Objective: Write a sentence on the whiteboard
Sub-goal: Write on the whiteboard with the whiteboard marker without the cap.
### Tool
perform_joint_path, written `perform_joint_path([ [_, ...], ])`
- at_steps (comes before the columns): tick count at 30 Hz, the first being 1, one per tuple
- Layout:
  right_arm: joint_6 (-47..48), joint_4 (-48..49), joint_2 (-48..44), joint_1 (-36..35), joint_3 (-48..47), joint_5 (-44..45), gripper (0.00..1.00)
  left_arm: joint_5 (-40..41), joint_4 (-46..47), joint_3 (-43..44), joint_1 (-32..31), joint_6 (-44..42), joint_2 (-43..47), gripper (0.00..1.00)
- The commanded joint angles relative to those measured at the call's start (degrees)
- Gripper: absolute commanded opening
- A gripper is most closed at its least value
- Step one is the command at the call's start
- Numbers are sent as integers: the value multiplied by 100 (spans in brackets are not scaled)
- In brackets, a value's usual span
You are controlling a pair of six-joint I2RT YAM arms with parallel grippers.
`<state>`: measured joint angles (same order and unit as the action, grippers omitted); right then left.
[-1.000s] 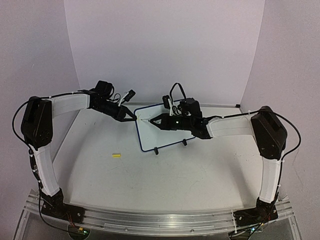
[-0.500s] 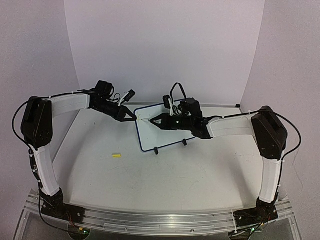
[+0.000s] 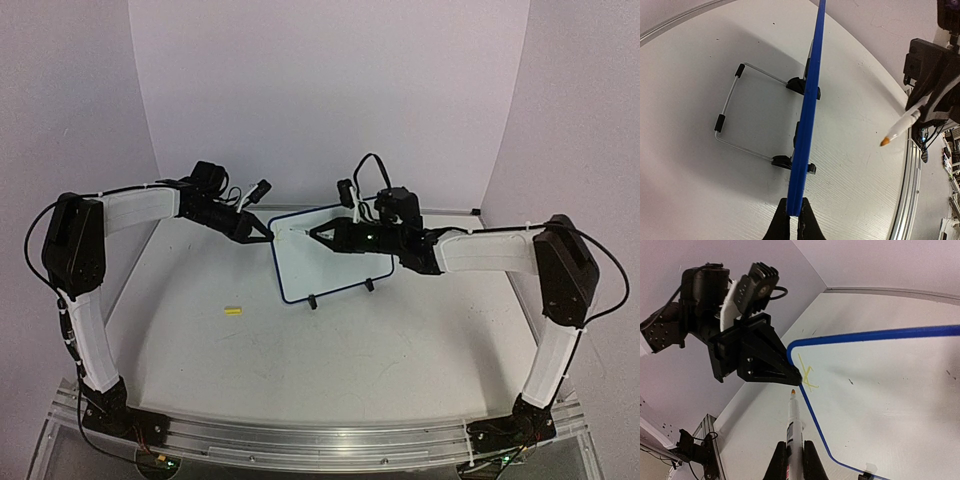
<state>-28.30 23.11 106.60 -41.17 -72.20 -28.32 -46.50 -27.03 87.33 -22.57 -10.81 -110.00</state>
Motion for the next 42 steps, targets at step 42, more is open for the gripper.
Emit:
perform_joint_path([
  [42, 165, -451, 892, 65, -1094, 77, 0, 212, -239, 106, -154, -169, 33, 0],
])
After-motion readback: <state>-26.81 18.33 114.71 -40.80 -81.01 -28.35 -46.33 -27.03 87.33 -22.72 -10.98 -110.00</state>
